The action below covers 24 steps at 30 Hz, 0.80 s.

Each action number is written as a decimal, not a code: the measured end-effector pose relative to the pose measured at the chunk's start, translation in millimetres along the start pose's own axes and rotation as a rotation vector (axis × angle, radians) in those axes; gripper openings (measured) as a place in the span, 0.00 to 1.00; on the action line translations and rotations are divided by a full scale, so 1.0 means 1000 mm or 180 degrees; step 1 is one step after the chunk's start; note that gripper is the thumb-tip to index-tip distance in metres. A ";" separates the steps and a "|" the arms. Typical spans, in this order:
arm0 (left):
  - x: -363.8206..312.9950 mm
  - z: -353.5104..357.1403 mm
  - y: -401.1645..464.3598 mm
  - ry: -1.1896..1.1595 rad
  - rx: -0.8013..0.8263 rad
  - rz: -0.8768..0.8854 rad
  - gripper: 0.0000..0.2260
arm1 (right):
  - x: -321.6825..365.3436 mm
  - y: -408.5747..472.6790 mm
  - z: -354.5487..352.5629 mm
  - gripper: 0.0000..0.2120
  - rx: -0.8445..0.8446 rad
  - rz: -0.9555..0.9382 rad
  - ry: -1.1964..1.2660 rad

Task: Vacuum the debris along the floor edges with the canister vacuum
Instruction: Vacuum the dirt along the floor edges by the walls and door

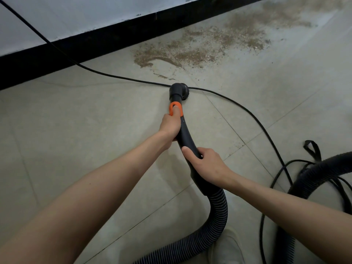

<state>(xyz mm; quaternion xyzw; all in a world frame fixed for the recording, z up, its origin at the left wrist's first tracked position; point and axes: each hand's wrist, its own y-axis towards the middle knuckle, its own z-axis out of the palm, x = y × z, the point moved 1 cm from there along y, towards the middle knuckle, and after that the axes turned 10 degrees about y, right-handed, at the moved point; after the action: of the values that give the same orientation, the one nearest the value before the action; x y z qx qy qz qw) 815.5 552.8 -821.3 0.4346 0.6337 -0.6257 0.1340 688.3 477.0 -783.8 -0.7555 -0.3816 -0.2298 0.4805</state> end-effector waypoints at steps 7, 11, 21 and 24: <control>0.009 -0.024 0.000 -0.0064 -0.0278 -0.0034 0.26 | 0.011 0.001 0.012 0.23 0.0192 -0.0070 0.0001; 0.020 -0.037 -0.008 -0.0064 -0.0471 -0.0078 0.25 | 0.013 -0.006 0.023 0.23 0.0342 -0.0152 -0.0047; 0.015 -0.005 -0.028 0.0287 0.0238 0.0021 0.23 | -0.005 -0.037 0.021 0.22 -0.0034 0.0125 -0.0078; 0.003 0.015 -0.034 0.0610 0.0568 0.0151 0.19 | -0.011 -0.046 0.016 0.21 -0.0169 0.0318 0.0222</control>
<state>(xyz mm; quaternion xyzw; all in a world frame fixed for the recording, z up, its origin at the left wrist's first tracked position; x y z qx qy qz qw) 783.3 545.6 -803.4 0.5175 0.5750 -0.6319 0.0484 644.6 499.0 -773.8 -0.7776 -0.3202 -0.2417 0.4842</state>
